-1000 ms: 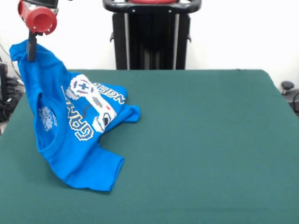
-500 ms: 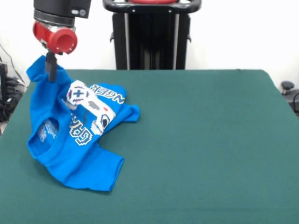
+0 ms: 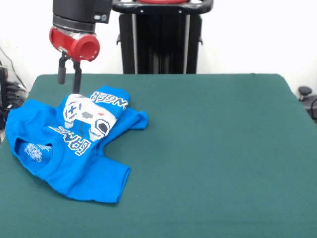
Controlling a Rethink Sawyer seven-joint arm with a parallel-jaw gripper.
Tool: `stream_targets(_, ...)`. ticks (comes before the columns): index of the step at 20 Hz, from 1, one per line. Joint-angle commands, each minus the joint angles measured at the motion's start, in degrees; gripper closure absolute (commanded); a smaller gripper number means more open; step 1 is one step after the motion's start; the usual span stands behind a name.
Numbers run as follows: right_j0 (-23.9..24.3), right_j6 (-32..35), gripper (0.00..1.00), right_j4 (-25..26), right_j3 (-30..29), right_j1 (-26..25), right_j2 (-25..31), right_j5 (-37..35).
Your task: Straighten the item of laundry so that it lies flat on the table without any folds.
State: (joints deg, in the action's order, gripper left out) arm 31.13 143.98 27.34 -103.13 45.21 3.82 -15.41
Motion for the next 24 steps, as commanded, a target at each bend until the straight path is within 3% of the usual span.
stream_targets(1,-4.29,-1.29,0.0,0.76,-1.74,0.31,2.22,-4.25)
stream_targets(7,-4.37,-0.72,0.0,-0.65,-2.41,-0.33,3.32,-4.0)
stream_targets(11,-2.99,0.34,0.0,-3.04,-5.47,-2.17,6.86,-2.48)
stream_targets(17,-5.51,3.8,0.0,-2.32,-7.39,-5.24,4.18,2.27)
stream_targets(24,-5.05,4.56,0.0,-3.82,-7.8,-8.08,6.16,4.31)
